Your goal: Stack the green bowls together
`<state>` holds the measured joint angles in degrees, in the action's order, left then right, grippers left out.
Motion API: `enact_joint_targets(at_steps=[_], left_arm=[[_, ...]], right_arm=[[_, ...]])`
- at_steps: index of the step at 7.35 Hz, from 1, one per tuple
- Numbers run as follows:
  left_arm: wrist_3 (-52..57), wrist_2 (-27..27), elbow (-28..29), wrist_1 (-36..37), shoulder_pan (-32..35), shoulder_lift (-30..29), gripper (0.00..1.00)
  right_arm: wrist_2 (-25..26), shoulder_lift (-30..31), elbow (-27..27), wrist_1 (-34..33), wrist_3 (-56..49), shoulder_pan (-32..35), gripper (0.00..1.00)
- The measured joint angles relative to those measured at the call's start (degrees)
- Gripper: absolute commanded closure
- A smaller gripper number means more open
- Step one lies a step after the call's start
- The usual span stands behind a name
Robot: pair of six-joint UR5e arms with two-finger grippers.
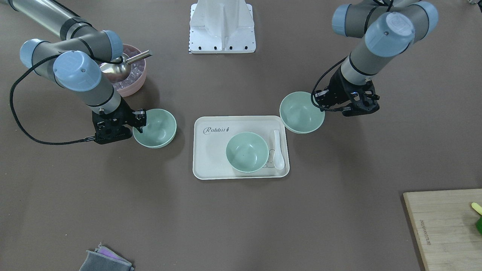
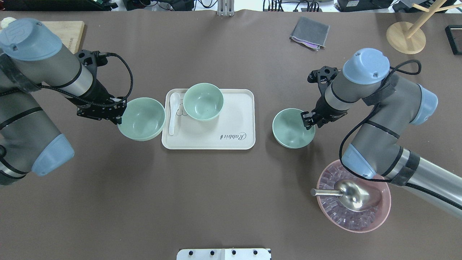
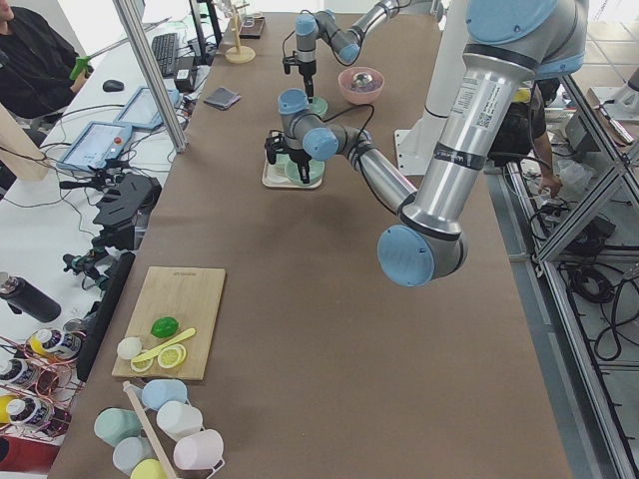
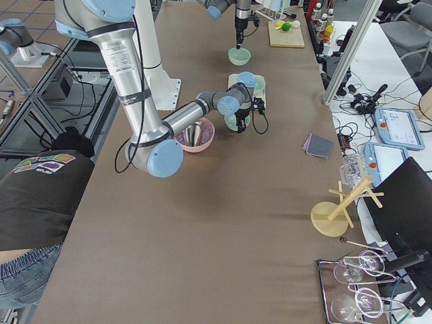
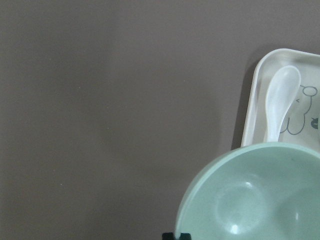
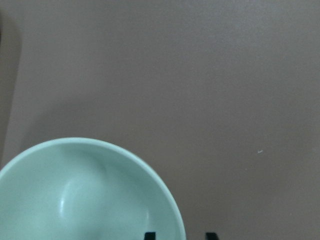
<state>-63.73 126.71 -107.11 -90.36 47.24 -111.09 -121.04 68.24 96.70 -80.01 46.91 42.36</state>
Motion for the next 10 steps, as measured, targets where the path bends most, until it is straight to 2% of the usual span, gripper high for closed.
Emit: enact_joint_targets(at_steps=[3, 4, 7, 10], left_arm=[[0.01, 0.03, 0.14, 0.00, 0.19, -0.09, 1.00], [0.01, 0.03, 0.14, 0.01, 0.21, -0.14, 1.00], [-0.03, 0.06, 0.45, 0.03, 0.38, -0.80, 1.00], [-0.49, 0.17, 4.30, 1.40, 0.63, -6.05, 1.00]], right_arm=[[-0.97, 0.65, 0.74, 0.02, 0.01, 0.01, 1.00], [-1.22, 0.74, 0.87, 0.01, -0.11, 0.05, 1.00], [-6.65, 0.48, 1.59, -0.07, 0.03, 3.38, 1.00], [-8.44, -0.70, 2.65, -3.90, 0.50, 4.99, 1.00]])
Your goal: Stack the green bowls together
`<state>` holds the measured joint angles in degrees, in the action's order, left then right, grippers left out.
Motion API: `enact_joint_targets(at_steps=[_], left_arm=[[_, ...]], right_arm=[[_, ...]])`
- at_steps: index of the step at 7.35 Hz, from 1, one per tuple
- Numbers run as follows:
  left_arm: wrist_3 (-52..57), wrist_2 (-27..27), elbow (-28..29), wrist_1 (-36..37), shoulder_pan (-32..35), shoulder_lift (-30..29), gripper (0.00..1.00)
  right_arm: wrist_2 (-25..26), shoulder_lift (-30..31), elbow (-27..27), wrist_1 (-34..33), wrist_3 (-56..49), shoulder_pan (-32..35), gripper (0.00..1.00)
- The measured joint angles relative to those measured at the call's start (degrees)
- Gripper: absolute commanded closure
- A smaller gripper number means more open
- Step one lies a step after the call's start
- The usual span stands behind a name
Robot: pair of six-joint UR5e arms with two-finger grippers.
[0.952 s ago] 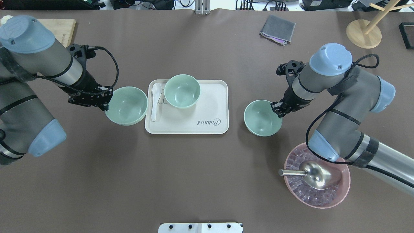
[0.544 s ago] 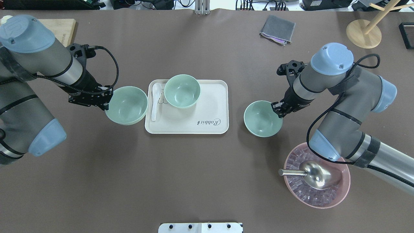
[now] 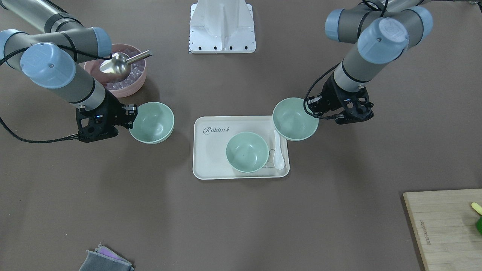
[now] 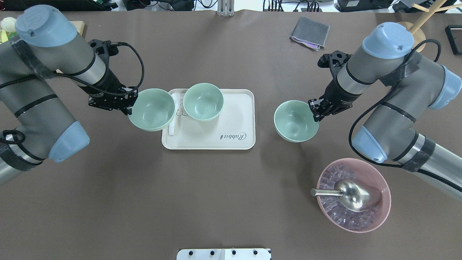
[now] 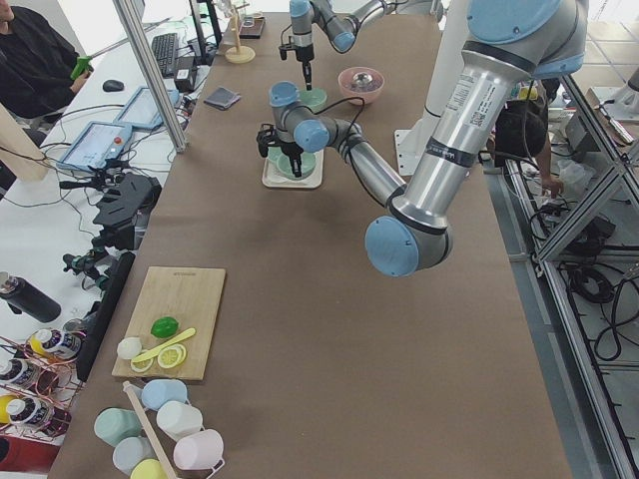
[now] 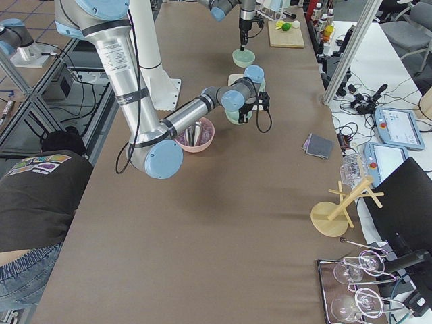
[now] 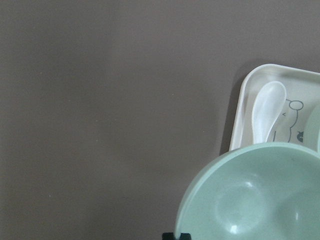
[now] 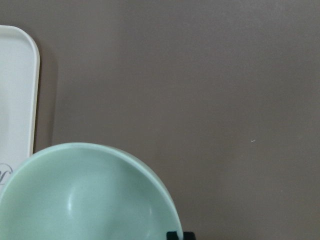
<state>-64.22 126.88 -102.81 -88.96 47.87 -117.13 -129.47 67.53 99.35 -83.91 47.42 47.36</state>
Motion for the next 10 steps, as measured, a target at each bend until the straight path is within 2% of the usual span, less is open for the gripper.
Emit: enact_joint_targets(at_steps=[6, 10], left_arm=[[-7.08, 0.30, 12.31, -0.65, 0.90, -14.24, 1.00], [-9.13, 0.30, 19.39, -5.34, -0.11, -17.61, 1.00]], right_arm=[[0.02, -0.56, 1.04, -2.48, 1.56, 0.20, 1.00], [-0.14, -1.49, 1.02, -2.57, 2.49, 0.26, 1.00]])
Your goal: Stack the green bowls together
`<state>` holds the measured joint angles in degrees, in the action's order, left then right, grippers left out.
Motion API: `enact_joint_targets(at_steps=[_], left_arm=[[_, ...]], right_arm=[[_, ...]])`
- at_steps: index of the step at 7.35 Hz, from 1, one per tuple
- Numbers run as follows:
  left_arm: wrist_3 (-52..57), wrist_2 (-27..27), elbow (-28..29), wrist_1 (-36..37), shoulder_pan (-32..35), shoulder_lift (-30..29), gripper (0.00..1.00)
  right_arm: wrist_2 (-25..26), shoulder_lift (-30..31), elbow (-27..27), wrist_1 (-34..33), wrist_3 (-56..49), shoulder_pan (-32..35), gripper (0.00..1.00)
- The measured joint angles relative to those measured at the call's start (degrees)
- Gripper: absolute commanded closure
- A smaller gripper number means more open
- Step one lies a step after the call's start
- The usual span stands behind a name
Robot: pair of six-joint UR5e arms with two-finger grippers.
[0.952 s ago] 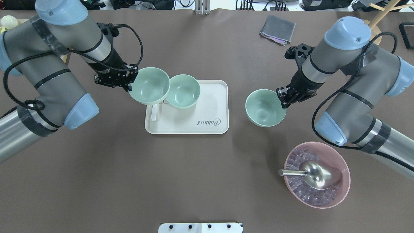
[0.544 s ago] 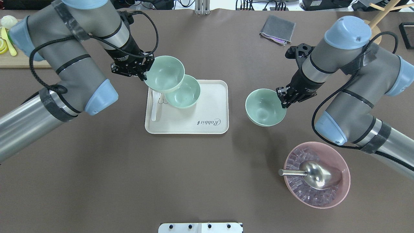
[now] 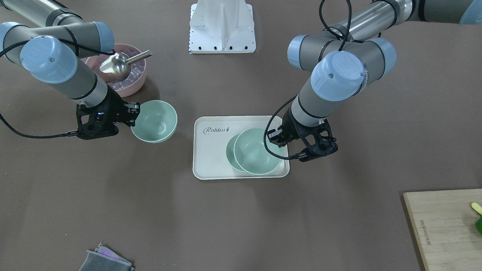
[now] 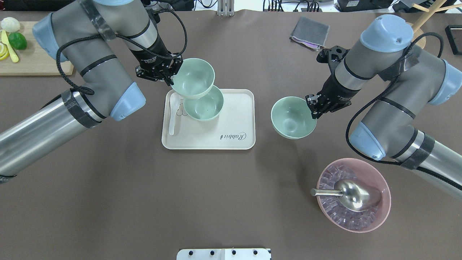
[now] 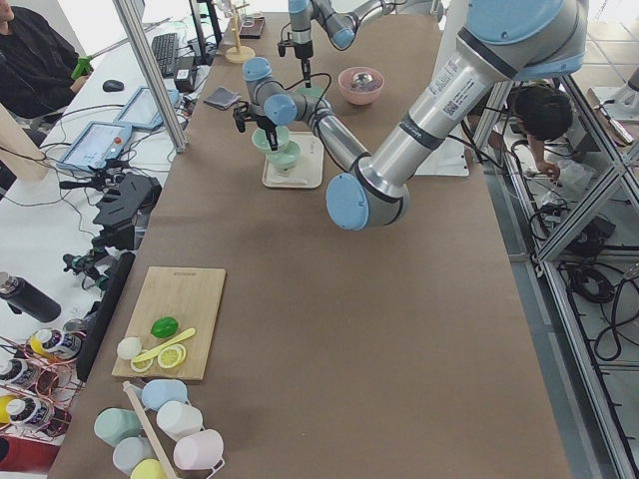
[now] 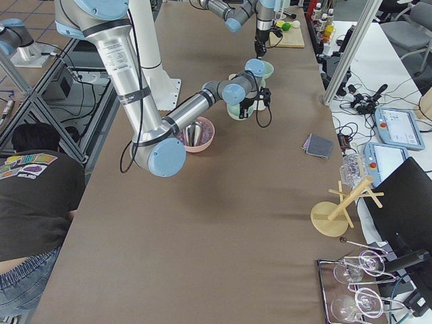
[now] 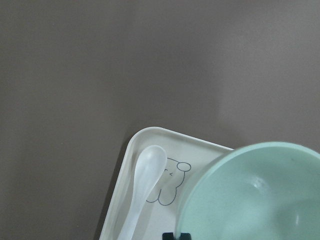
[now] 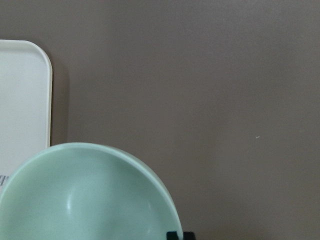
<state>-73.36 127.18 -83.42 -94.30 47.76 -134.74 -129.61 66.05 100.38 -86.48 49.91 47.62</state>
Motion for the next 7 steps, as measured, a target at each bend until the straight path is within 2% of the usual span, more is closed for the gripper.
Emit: enact_joint_targets(at_steps=[2, 4, 7], left_arm=[[-1.46, -0.08, 1.44, -1.80, -1.35, -0.44, 1.00], [-1.96, -0.24, 1.57, -2.08, -2.49, -0.56, 1.00], [-2.03, -0.45, 1.78, -2.11, -3.07, -0.72, 1.00]], right_arm=[[0.01, -0.89, 0.03, -0.89, 0.01, 0.45, 1.00], [-0.47, -3.76, 1.55, -6.77, -0.24, 2.34, 1.00], [-3.92, -4.83, 3.32, -10.21, -0.87, 6.19, 1.00]])
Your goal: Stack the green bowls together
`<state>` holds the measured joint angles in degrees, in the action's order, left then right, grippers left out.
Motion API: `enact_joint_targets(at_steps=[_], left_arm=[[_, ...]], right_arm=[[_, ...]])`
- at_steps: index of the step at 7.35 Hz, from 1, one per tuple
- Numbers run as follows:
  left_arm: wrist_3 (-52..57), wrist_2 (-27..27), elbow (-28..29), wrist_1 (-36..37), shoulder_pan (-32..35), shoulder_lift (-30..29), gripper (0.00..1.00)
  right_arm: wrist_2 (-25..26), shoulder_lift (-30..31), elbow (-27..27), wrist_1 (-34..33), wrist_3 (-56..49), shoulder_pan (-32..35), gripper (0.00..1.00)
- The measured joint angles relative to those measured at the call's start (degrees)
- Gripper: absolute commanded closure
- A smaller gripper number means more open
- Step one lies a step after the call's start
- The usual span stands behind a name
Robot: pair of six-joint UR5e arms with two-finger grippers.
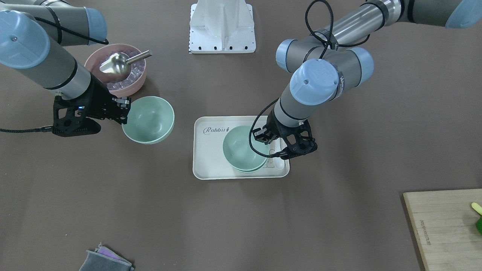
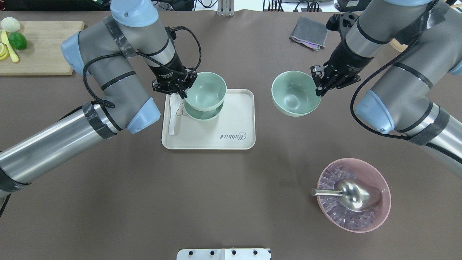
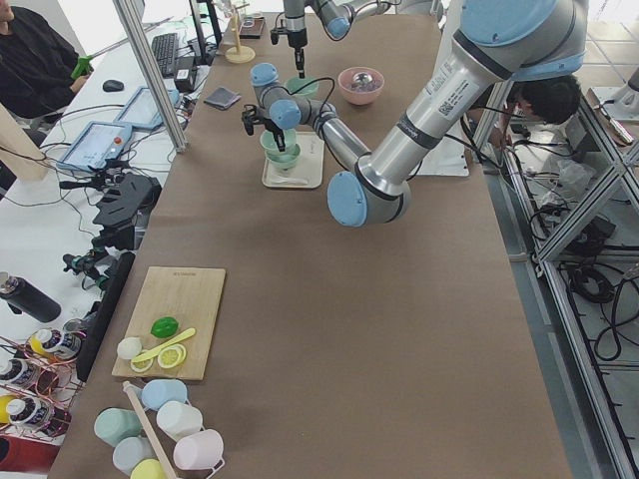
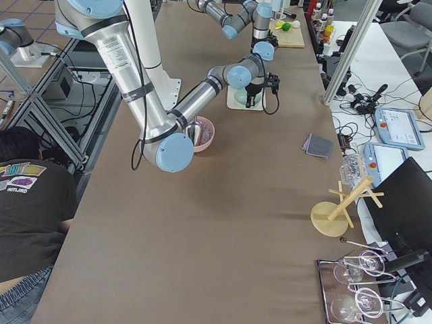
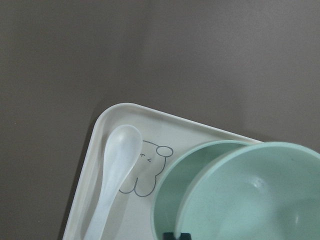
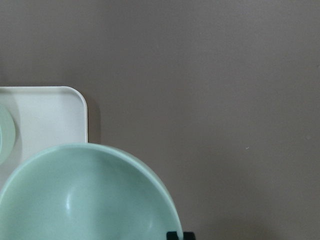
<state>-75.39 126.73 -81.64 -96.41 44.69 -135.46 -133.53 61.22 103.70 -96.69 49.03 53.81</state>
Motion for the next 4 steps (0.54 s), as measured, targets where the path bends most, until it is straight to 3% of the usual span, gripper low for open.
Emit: enact_joint_targets(at_steps=[4], left_arm=[[0.07, -0.27, 2.40, -2.52, -0.72, 0.08, 1.00]], right_arm=[[-0.67, 0.11, 0.53, -0.25, -0.08, 0.67, 1.00]])
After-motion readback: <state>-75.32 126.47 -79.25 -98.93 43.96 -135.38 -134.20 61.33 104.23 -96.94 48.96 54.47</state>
